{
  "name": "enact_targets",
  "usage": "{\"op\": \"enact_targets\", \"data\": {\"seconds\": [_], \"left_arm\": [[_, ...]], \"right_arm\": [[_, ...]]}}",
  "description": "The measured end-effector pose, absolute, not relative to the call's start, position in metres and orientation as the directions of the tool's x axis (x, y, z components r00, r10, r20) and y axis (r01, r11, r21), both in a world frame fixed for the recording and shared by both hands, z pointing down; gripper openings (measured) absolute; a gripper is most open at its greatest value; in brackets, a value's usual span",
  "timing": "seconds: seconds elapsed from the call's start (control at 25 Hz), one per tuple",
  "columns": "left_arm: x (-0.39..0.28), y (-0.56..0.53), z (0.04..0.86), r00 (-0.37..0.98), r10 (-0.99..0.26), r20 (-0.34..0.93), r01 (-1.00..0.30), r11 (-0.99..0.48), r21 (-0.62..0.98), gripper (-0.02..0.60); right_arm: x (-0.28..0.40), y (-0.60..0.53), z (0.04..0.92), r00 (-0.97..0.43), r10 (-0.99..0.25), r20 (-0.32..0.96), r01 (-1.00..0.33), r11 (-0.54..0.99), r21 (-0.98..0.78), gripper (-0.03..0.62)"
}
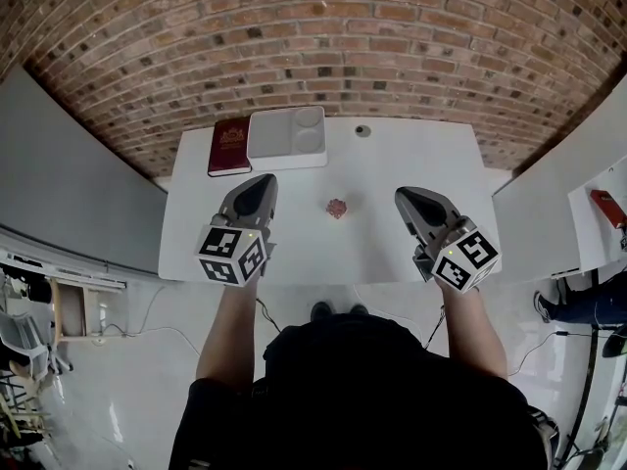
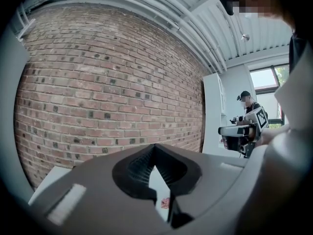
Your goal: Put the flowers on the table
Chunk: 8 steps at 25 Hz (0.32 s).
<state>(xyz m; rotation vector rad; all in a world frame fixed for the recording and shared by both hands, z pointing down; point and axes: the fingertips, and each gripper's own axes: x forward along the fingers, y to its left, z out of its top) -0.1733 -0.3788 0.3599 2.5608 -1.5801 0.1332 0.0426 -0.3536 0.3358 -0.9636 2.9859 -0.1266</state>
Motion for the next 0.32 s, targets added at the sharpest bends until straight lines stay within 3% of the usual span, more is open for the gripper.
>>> {"op": "enact_targets", "data": {"seconds": [0.32], "left_arm": [[-0.1708,-0.3806,0.3651,0.454,-0.878,0.153,-0.891,-0.449,0.069,0.009]], "right_arm": [[0.0408,-0.356,0.3365,-0.817,-0.576,0.014,-0.575,0.813,-0.089,0.009]]}}
